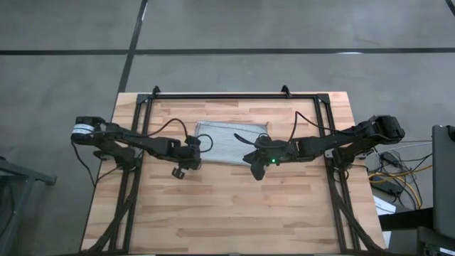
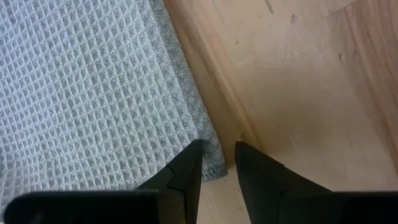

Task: Roll towel
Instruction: Fold the gray towel

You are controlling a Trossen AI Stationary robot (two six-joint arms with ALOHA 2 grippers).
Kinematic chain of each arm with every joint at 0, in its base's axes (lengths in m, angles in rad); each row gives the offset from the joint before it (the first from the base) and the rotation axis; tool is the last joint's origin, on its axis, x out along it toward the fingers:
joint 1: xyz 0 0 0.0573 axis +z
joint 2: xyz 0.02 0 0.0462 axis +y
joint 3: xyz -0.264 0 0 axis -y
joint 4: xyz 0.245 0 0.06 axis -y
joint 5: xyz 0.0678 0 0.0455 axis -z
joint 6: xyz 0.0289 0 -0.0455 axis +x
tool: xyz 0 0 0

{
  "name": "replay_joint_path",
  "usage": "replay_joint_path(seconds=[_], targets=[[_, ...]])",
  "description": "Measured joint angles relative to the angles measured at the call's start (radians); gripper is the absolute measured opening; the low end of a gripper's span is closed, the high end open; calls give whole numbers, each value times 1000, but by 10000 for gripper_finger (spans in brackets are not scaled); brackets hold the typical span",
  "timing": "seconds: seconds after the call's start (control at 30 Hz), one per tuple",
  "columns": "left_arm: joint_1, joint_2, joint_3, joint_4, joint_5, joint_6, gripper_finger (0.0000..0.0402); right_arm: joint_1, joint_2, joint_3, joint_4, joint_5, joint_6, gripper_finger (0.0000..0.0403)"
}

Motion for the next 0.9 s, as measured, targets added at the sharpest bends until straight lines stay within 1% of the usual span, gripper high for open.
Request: replay_joint_path(seconds=[0.33, 0.47, 0.67, 0.9], targets=[[0, 8, 0, 0, -47, -26, 99, 0, 0, 0, 0, 0, 0, 61], [0, 8, -2, -2, -51, -27, 74, 0, 0, 0, 0, 0, 8, 61], [2, 9, -2, -6, -48, -50, 12, 0, 0, 0, 1, 0, 8, 61], [2, 9, -3, -6, -48, -50, 7, 0, 0, 0, 1, 0, 15, 61]])
